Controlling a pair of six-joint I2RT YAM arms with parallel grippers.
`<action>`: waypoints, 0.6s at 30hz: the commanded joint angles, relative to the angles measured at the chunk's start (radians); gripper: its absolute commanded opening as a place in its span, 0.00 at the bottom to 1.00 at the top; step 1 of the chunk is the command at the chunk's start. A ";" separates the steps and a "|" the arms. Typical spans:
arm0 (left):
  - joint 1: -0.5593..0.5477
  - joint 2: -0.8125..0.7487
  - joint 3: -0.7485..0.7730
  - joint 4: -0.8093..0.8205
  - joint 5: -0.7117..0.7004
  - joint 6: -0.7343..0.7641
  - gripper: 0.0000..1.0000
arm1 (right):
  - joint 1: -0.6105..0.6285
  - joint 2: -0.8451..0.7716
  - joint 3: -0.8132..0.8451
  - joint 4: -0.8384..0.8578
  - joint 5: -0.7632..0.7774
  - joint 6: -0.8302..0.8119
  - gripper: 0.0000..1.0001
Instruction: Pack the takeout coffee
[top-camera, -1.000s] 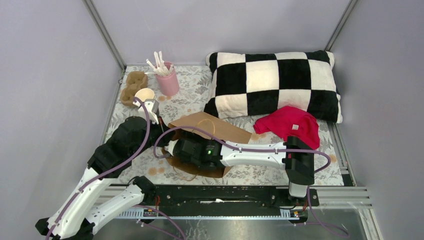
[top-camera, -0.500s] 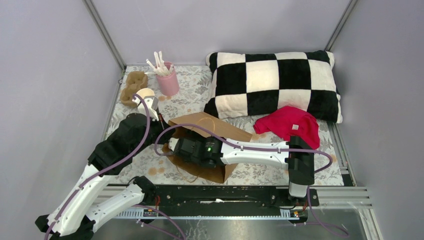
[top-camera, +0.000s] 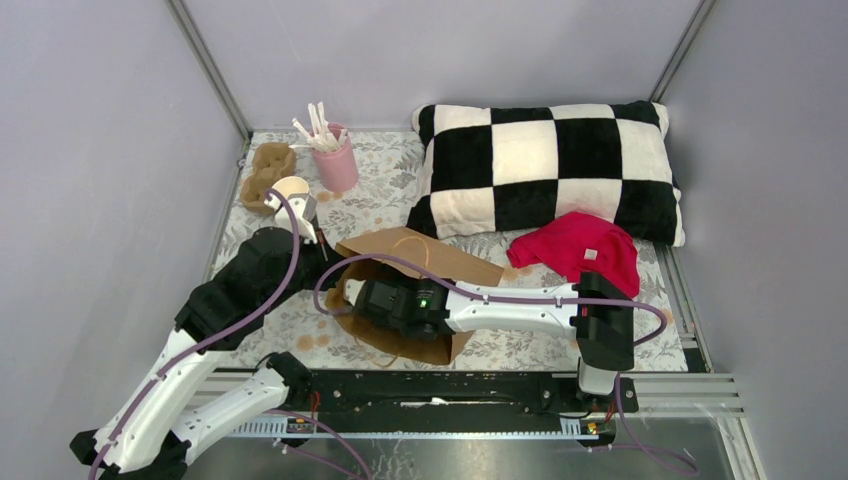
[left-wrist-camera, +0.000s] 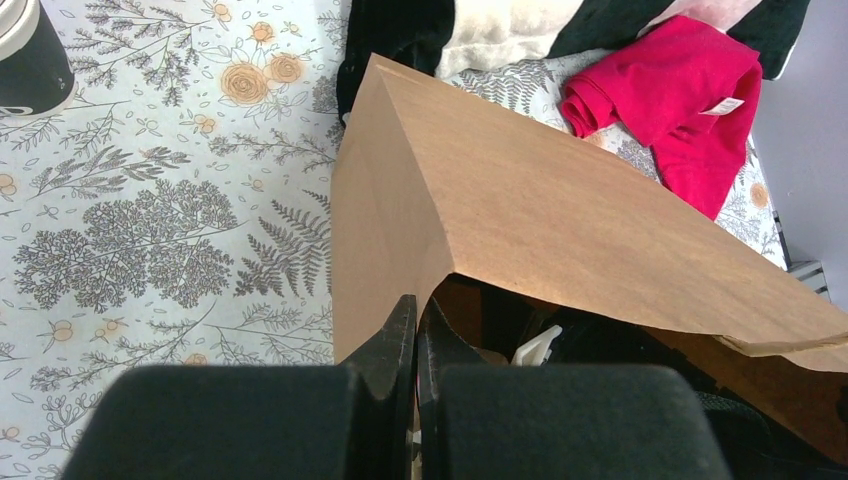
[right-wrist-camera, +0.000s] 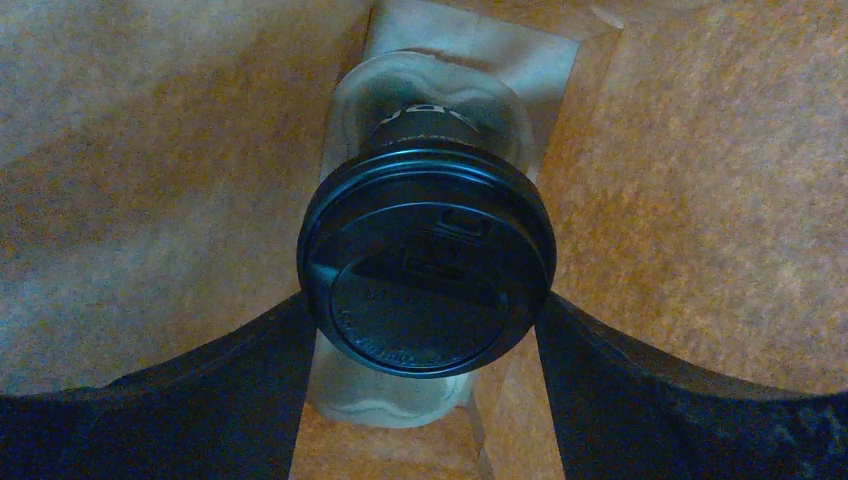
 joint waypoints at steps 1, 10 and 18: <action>-0.004 -0.004 0.056 0.023 0.027 -0.008 0.00 | -0.014 -0.026 -0.013 0.012 0.036 -0.016 0.68; -0.004 0.030 0.121 -0.011 0.074 -0.020 0.00 | -0.013 -0.024 0.033 -0.041 0.024 -0.016 0.68; -0.004 0.085 0.203 -0.089 0.167 -0.066 0.00 | -0.013 -0.031 0.097 -0.119 -0.122 -0.018 0.68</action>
